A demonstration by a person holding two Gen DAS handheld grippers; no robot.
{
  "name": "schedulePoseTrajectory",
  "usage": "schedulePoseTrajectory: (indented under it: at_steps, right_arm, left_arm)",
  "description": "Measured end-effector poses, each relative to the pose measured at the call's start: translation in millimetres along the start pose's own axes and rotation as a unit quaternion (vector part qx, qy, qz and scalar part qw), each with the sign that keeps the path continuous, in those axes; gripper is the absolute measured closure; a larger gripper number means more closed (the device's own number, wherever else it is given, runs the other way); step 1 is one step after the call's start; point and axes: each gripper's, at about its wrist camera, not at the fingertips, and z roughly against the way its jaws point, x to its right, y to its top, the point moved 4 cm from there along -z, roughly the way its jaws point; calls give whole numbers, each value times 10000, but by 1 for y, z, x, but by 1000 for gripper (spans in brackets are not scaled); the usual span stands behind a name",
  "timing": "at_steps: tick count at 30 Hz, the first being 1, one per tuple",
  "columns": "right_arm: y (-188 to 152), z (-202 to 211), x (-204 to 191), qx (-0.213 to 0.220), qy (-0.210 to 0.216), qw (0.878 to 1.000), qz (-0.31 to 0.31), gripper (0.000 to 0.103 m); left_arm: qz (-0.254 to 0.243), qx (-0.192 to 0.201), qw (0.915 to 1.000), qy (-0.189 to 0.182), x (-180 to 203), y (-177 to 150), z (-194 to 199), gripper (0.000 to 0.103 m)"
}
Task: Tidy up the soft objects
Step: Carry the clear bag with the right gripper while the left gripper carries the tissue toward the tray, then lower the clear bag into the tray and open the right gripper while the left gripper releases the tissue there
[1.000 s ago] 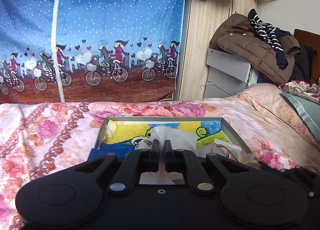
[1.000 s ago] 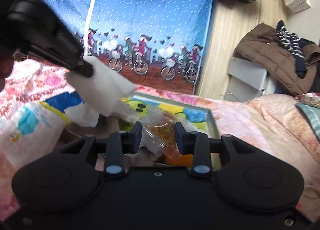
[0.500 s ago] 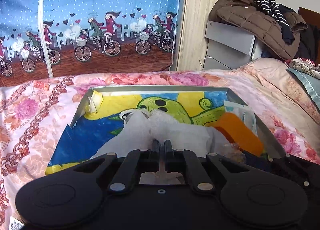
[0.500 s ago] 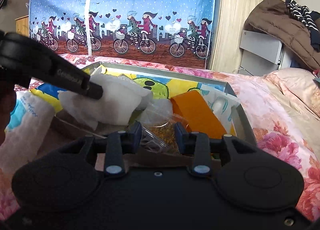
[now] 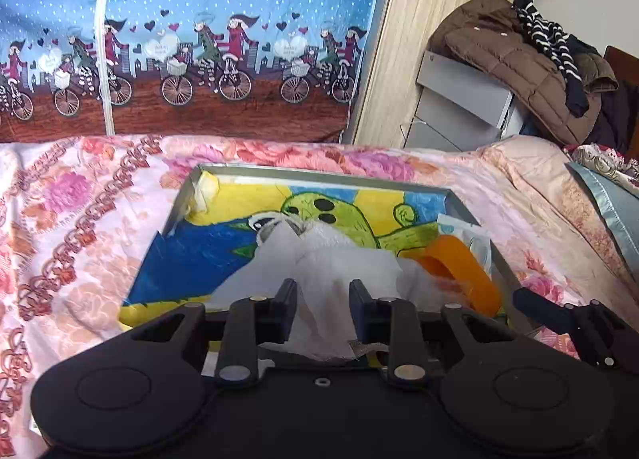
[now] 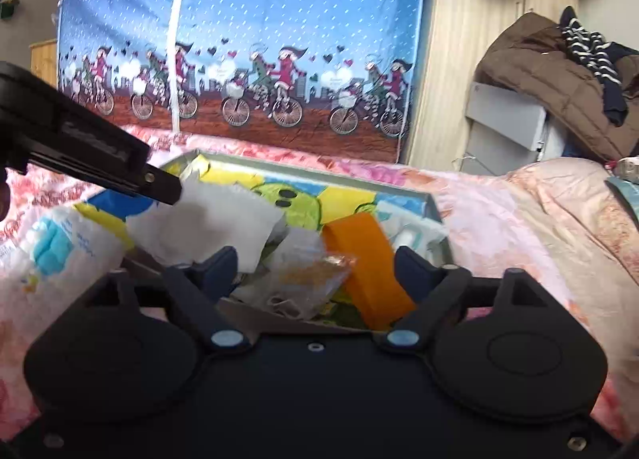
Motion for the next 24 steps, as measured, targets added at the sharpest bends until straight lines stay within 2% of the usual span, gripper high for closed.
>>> schedulePoseTrajectory:
  at_steps: [2, 5, 8, 10, 13, 18, 24]
  right_arm:
    - [4, 13, 4, 110, -33, 9999, -89, 9]
    - [12, 33, 8, 365, -40, 9992, -162, 1]
    - [22, 58, 6, 680, 90, 9976, -69, 1]
    - [27, 72, 2, 864, 140, 9962, -16, 1]
    - [30, 92, -6, 1064, 209, 9941, -5, 0]
    - [24, 129, -19, 1181, 150, 9928, -139, 0]
    - [11, 173, -9, 1140, 224, 9887, -946, 0]
  left_arm:
    - [0, 126, 9999, 38, 0, 3, 15, 60]
    - [-129, 416, 9990, 135, 1, 6, 40, 48]
    - [-189, 714, 9971, 193, 0, 5, 72, 37]
    - [-110, 900, 9957, 192, -2, 4, 95, 27]
    - [3, 1202, 9925, 217, -7, 0, 129, 18]
    - [-3, 1631, 9857, 420, -19, -8, 183, 9]
    - [-125, 1892, 9783, 832, -30, -27, 234, 1]
